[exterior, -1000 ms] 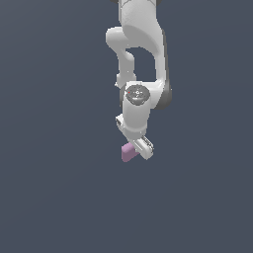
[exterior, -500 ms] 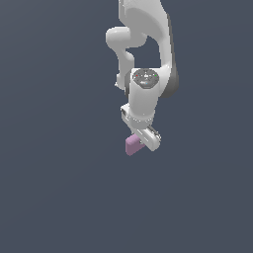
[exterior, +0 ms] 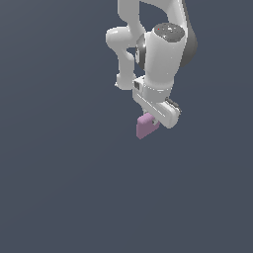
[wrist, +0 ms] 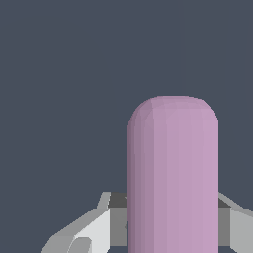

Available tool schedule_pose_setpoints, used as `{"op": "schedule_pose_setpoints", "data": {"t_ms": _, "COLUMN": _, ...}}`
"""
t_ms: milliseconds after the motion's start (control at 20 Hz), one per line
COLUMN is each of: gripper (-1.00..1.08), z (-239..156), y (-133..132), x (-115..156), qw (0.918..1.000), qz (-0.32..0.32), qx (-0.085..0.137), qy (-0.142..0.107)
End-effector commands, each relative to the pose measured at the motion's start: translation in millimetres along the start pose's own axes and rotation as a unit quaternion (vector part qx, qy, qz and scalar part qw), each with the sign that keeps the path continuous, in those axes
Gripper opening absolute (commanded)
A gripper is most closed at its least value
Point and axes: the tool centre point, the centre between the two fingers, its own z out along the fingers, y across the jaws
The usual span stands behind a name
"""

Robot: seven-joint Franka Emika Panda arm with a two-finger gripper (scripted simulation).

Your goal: Pick up the object and move it to a goal position.

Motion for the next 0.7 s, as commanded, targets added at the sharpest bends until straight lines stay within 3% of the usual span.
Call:
{"op": "schedule_pose_setpoints", "data": {"t_ms": 0, "gripper": -1.0, "z": -27.8, "y": 1.1, "x": -16.7, "qw": 1.0, "qz": 0.0, "qx": 0.0, "qy": 0.001}}
{"op": "schedule_pose_setpoints", "data": {"t_ms": 650, "gripper": -1.0, "z": -168.0, "y": 2.0, "x": -101.3, "qw": 1.0, "qz": 0.0, "qx": 0.0, "qy": 0.001}}
